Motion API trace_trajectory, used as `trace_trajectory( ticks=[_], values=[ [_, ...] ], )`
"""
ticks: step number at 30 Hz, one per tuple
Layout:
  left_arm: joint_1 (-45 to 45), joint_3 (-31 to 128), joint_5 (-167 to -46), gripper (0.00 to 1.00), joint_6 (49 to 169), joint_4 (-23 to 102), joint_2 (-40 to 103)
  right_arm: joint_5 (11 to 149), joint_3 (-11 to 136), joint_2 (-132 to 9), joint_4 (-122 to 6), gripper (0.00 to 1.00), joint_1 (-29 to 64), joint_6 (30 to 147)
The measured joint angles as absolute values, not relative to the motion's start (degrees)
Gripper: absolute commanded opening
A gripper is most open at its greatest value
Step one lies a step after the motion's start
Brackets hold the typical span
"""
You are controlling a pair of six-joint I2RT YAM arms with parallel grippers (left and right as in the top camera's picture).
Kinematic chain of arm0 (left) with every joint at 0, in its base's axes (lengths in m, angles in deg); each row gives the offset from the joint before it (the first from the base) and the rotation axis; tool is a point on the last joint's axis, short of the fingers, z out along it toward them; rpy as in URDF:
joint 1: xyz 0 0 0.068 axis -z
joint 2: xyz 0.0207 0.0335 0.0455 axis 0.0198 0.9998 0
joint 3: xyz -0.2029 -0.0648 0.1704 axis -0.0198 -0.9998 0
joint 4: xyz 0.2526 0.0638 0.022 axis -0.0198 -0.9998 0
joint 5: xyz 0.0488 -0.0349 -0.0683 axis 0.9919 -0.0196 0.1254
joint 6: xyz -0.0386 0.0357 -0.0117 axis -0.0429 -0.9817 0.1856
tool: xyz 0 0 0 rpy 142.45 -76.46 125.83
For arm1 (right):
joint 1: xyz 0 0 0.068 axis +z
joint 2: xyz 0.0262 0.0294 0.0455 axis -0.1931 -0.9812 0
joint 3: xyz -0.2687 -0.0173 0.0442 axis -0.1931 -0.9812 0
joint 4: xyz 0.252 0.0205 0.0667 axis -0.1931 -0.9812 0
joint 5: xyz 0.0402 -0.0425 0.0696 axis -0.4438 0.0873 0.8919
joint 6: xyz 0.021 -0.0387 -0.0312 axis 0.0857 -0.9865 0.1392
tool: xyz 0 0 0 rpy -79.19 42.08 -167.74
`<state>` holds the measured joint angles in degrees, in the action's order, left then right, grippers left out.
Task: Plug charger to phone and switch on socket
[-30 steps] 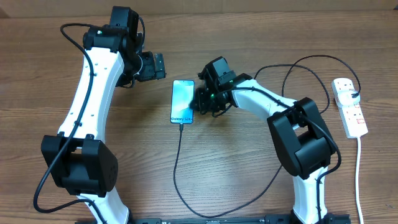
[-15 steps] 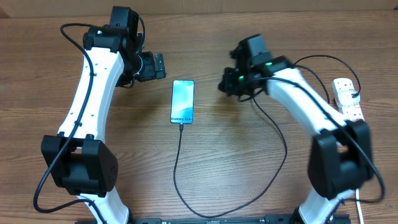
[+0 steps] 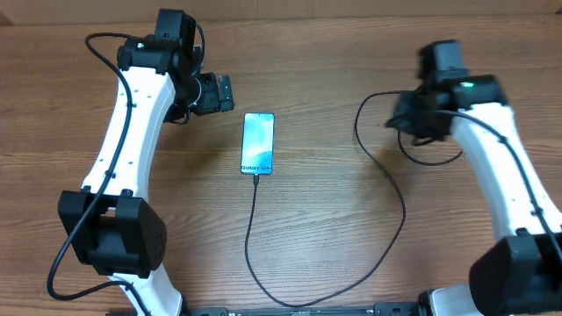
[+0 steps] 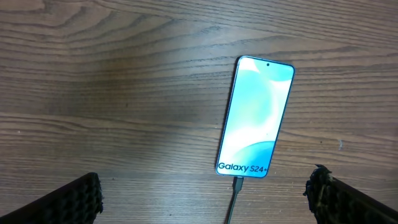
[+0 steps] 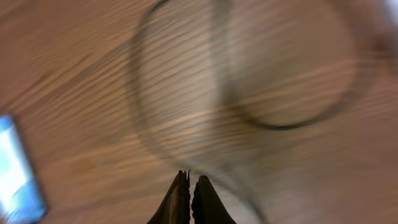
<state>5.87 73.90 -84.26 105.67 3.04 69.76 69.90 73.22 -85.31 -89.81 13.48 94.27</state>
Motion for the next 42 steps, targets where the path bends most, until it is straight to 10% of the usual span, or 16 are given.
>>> trace_trajectory(
  ticks=[7, 17, 42],
  values=[
    [5.9, 73.9, -84.3, 1.0, 105.7, 3.0, 69.8, 65.6, 73.2, -85.1, -90.5, 0.15, -0.7, 96.0],
    [5.9, 73.9, -84.1, 1.0, 105.7, 3.1, 69.8, 64.3, 73.2, -85.1, -87.2, 1.0, -16.2, 97.3],
    [5.9, 73.9, -84.1, 1.0, 105.7, 3.0, 69.8, 64.3, 73.2, -91.0, -76.1, 1.0, -24.8, 86.0]
  ],
)
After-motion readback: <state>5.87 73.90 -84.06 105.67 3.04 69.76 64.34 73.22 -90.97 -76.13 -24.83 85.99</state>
